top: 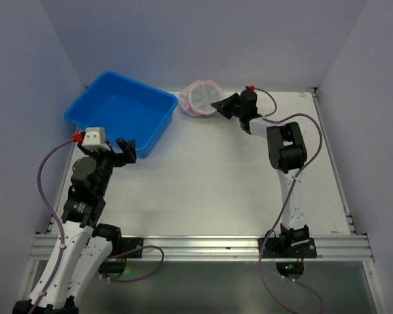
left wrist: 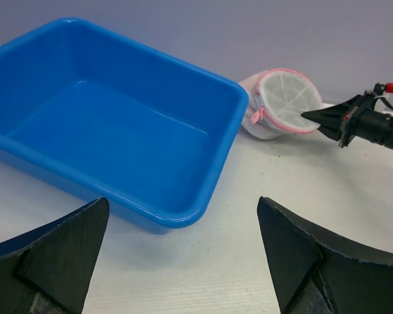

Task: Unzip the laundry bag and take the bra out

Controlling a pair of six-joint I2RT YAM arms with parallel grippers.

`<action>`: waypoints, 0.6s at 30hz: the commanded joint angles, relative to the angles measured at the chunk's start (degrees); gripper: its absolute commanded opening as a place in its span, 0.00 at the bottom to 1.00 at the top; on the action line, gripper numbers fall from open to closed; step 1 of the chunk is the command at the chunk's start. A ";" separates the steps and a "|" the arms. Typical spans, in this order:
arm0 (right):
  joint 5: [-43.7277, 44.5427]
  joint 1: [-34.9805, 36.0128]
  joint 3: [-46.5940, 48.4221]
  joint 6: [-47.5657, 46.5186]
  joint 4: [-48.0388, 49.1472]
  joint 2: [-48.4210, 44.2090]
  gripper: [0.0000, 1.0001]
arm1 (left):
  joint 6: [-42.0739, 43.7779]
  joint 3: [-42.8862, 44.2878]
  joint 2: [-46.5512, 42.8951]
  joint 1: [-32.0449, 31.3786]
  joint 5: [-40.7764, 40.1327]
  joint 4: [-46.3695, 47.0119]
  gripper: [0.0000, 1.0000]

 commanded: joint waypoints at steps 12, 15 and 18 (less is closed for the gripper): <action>-27.18 -1.46 -49.68 -11.14 13.96 -39.42 0.00 | -3.93 2.43 10.21 0.41 25.15 2.01 0.93; -28.41 1.09 -56.20 -16.76 10.63 -46.81 0.00 | -8.23 2.18 13.02 -0.12 31.49 1.75 0.94; -27.89 4.43 -60.16 -21.17 5.09 -53.40 0.00 | -11.49 0.25 14.61 -2.48 33.43 2.10 0.98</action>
